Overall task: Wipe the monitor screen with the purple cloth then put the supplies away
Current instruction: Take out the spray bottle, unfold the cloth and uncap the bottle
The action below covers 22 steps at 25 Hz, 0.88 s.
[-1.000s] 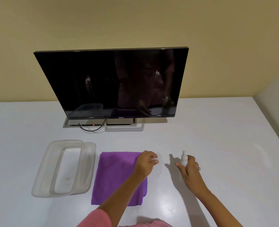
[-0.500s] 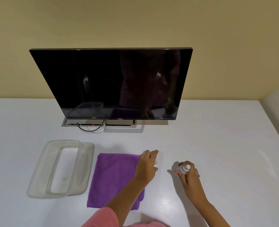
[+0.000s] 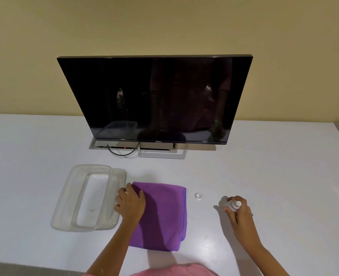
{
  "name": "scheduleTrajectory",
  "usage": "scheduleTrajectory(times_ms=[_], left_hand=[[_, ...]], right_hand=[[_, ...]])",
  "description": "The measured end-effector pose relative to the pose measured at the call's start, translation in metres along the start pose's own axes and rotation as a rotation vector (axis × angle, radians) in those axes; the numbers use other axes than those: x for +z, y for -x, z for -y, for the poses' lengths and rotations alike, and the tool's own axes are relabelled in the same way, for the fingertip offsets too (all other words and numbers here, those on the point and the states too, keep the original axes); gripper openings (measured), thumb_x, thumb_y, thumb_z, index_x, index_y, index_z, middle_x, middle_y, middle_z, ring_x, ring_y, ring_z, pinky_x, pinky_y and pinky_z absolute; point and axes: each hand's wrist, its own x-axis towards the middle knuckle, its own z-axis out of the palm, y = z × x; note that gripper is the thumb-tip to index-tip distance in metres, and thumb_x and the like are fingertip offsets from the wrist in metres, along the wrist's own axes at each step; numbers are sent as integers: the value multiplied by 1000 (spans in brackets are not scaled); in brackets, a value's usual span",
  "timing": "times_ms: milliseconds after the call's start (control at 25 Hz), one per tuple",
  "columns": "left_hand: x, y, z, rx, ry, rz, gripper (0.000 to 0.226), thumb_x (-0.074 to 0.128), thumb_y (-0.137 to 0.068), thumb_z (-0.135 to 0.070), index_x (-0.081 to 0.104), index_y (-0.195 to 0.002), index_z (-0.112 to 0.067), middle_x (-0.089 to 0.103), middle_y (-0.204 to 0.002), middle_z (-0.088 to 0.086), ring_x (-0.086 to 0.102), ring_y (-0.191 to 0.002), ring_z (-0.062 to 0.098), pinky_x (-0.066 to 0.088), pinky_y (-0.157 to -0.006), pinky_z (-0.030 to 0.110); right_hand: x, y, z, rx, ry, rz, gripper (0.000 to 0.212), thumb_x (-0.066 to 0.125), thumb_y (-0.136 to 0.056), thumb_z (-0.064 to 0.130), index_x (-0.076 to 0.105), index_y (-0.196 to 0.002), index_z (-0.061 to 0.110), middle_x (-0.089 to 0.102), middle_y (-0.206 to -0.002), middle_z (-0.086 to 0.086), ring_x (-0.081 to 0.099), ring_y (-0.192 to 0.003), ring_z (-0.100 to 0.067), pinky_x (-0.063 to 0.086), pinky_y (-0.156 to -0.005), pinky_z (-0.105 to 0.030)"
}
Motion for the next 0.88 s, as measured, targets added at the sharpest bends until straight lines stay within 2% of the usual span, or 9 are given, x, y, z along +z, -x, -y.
scheduleTrajectory(times_ms=[120, 240, 360, 440, 520, 600, 640, 720, 880], left_hand=[[-4, -16, 7, -86, 5, 117, 47, 52, -90, -45, 46, -121, -10, 53, -120, 11, 51, -113, 34, 35, -96, 51], [-10, -30, 9, -100, 264, 284, 42, 62, -84, -38, 55, -112, -8, 62, -109, 10, 57, -105, 32, 39, -97, 46], [-21, -32, 8, -19, 517, 430, 18, 64, -82, -20, 65, -96, -8, 69, -96, 12, 61, -89, 27, 48, -84, 40], [-31, -27, 9, -28, 634, 588, 11, 62, -81, -17, 68, -90, -13, 71, -89, 9, 63, -84, 24, 51, -79, 37], [-37, -21, 12, -78, 680, 740, 14, 62, -82, -22, 69, -91, -14, 73, -85, 7, 67, -80, 21, 53, -74, 33], [-39, -13, 15, -95, 746, 797, 16, 59, -85, -22, 67, -96, -15, 73, -86, 6, 67, -78, 19, 52, -68, 28], [-40, -9, 16, -104, 795, 789, 17, 56, -87, -19, 65, -101, -14, 72, -90, 8, 67, -81, 20, 52, -69, 28], [-43, -2, 17, -132, 897, 772, 18, 55, -90, -17, 63, -104, -11, 72, -93, 10, 66, -84, 23, 53, -75, 32], [-54, 11, 18, -205, 1030, 816, 19, 61, -88, -24, 69, -97, -10, 75, -87, 8, 69, -79, 21, 53, -67, 29]], right_hand=[[2, 1, 0, 20, 35, -2, 23, 59, -90, 9, 42, -101, 21, 54, -91, 13, 51, -83, -20, 36, -69, -25], [3, 1, 1, 45, 47, 14, 21, 59, -91, 10, 41, -100, 18, 54, -87, 11, 50, -81, -20, 35, -67, -24], [1, -3, 7, 110, 38, 55, 21, 58, -92, 17, 40, -102, 18, 57, -80, 2, 54, -76, -19, 36, -61, -24], [1, -7, 19, 165, -41, 110, 16, 55, -94, 24, 41, -98, 19, 58, -82, -1, 57, -71, -15, 39, -58, -22], [1, -10, 36, 250, -225, 173, 12, 51, -97, 30, 46, -96, 19, 60, -84, -7, 60, -71, -19, 46, -62, -28], [3, -11, 58, 378, -554, 266, 14, 50, -97, 29, 50, -95, 15, 59, -79, -13, 57, -65, -29, 48, -61, -39], [4, -11, 70, 433, -698, 316, 13, 52, -96, 29, 52, -95, 16, 57, -74, -14, 53, -58, -29, 47, -55, -38], [5, -10, 89, 472, -830, 401, 14, 54, -93, 30, 55, -99, 18, 53, -68, -11, 46, -47, -25, 41, -44, -29], [9, -10, 111, 446, -1064, 597, 26, 58, -90, 33, 57, -114, 23, 47, -66, -9, 39, -41, -17, 35, -38, -20]])
